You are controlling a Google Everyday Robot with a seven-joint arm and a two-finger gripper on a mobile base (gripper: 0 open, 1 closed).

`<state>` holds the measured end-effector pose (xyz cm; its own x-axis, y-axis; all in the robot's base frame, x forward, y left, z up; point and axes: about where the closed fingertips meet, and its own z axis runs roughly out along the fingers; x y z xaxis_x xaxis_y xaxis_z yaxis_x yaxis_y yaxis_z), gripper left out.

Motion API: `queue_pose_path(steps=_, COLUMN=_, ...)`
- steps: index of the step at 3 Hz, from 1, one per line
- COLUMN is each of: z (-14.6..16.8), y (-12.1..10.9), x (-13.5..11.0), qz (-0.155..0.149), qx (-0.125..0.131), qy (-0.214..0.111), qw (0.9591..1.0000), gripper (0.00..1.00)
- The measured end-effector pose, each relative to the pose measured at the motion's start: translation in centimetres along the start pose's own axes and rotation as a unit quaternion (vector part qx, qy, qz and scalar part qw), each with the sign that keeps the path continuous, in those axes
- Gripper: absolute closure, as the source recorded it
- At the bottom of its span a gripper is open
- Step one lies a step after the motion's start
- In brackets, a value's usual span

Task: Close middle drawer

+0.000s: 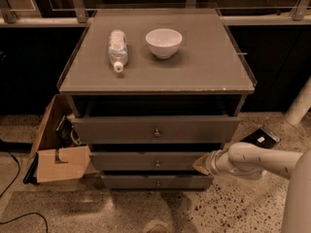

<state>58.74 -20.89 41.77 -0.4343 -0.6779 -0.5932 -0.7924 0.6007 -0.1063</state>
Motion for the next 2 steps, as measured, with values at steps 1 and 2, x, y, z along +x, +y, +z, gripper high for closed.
queue_pose_path(steps=1, z=0.00, y=0.00, x=0.00, qz=0.000, qx=0.000, qy=0.000, qw=1.0000, gripper=0.28)
queue_pose_path(steps=2, z=0.00, y=0.01, x=0.02, qz=0.000, qx=0.000, qy=0.000, qw=1.0000, gripper=0.03)
